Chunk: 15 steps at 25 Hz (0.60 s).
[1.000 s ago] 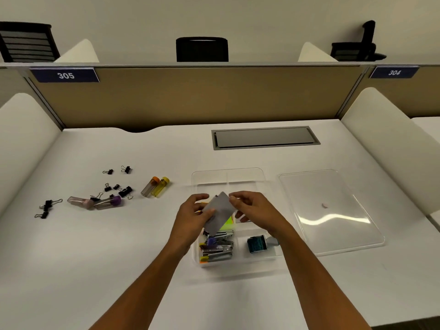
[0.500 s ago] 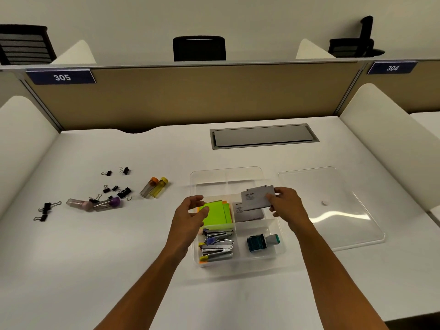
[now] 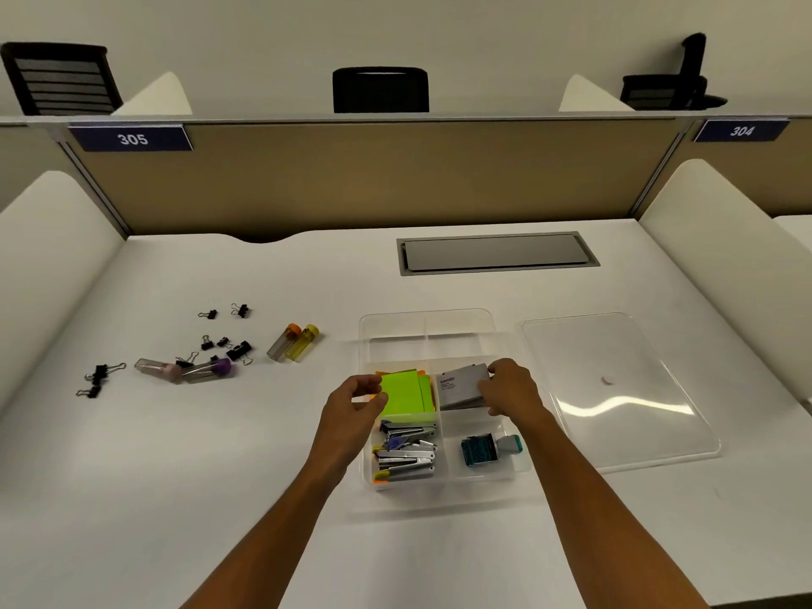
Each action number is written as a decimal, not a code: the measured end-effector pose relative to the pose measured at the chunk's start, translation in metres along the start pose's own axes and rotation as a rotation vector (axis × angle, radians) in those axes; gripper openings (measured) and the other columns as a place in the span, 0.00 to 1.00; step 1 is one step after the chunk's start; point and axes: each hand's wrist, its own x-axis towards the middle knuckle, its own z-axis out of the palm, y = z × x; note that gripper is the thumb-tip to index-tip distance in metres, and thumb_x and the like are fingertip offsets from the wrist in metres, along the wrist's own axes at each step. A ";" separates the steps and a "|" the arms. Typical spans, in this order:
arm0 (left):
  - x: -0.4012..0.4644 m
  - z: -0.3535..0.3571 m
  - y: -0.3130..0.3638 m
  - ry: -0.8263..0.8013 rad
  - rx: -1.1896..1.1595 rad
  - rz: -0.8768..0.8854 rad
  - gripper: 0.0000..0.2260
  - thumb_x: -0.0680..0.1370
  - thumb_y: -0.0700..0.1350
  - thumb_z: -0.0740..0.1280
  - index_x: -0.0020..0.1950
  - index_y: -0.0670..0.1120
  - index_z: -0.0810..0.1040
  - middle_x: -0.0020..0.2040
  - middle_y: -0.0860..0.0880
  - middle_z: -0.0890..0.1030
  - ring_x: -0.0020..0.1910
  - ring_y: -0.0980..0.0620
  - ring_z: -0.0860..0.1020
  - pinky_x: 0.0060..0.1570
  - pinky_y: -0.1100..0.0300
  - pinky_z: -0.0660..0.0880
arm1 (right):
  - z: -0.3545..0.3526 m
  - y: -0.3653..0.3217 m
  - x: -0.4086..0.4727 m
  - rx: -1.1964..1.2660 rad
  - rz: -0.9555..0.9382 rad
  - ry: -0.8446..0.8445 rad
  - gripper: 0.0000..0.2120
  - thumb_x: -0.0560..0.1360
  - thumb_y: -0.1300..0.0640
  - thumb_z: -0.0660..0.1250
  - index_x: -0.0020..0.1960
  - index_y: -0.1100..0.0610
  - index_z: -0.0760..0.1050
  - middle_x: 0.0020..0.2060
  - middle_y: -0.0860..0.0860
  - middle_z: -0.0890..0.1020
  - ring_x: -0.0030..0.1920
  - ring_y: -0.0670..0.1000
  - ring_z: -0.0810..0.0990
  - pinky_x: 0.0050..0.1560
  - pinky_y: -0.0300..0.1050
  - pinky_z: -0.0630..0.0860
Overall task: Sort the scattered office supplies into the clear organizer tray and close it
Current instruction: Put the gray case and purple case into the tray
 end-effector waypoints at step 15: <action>-0.007 -0.046 -0.025 0.109 -0.064 -0.025 0.09 0.78 0.45 0.68 0.58 0.53 0.78 0.55 0.54 0.80 0.51 0.52 0.80 0.53 0.51 0.79 | 0.027 -0.069 -0.032 0.071 -0.416 0.021 0.16 0.77 0.49 0.66 0.64 0.49 0.75 0.56 0.45 0.81 0.42 0.47 0.80 0.44 0.42 0.76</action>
